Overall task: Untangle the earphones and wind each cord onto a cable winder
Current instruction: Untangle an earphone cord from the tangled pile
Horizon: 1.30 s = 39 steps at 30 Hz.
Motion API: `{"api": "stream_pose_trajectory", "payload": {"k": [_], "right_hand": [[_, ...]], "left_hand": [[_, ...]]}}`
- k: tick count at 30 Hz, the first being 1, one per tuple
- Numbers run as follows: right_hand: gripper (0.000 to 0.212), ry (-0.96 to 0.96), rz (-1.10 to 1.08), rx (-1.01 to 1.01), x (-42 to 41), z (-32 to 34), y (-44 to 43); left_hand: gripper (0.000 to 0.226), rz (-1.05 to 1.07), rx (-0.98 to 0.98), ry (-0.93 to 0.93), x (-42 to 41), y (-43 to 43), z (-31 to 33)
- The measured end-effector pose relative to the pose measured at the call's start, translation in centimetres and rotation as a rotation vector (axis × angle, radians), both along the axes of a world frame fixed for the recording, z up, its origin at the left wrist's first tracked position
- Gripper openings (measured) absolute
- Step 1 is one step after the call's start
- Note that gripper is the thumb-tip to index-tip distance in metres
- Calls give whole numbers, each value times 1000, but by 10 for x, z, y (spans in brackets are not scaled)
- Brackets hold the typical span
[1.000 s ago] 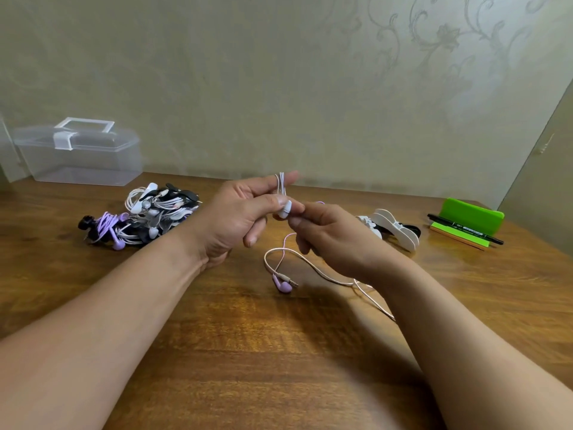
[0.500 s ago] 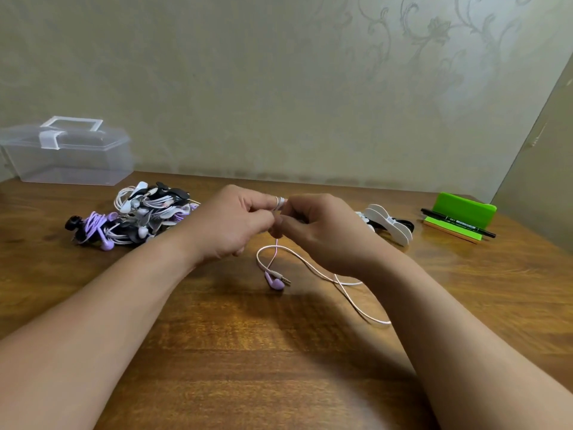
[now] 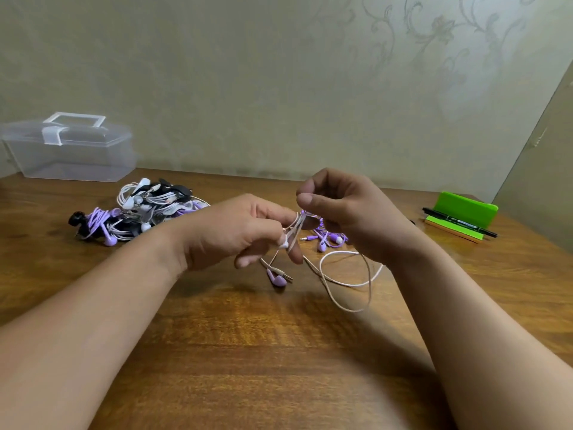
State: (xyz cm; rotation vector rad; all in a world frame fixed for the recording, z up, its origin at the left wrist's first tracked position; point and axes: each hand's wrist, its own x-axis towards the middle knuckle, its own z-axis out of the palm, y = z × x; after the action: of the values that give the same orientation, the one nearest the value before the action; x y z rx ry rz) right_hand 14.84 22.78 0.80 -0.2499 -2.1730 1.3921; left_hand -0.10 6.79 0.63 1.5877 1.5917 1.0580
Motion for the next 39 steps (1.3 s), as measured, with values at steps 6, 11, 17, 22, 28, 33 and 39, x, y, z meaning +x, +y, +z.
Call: {"api": "stream_pose_trajectory", "payload": {"k": [6, 11, 17, 22, 28, 33, 39], "right_hand": [[10, 54, 162, -327, -8, -9, 3], [8, 71, 155, -443, -17, -21, 2], [23, -103, -51, 10, -21, -24, -17], [25, -250, -162, 379, -21, -20, -23], [25, -273, -177, 387, -5, -4, -14], [11, -152, -154, 266, 1, 1, 4], [13, -20, -1, -43, 3, -1, 12]], "left_hand": [[21, -97, 44, -88, 2, 2, -1], [34, 9, 146, -324, -2, 7, -4], [28, 293, 317, -351, -19, 14, -9], [33, 439, 296, 77, -15, 16, -16], [43, 313, 91, 321, -12, 13, -16], [31, 177, -8, 296, -5, 7, -8], [23, -31, 5, 179, 0, 0, -3]]}}
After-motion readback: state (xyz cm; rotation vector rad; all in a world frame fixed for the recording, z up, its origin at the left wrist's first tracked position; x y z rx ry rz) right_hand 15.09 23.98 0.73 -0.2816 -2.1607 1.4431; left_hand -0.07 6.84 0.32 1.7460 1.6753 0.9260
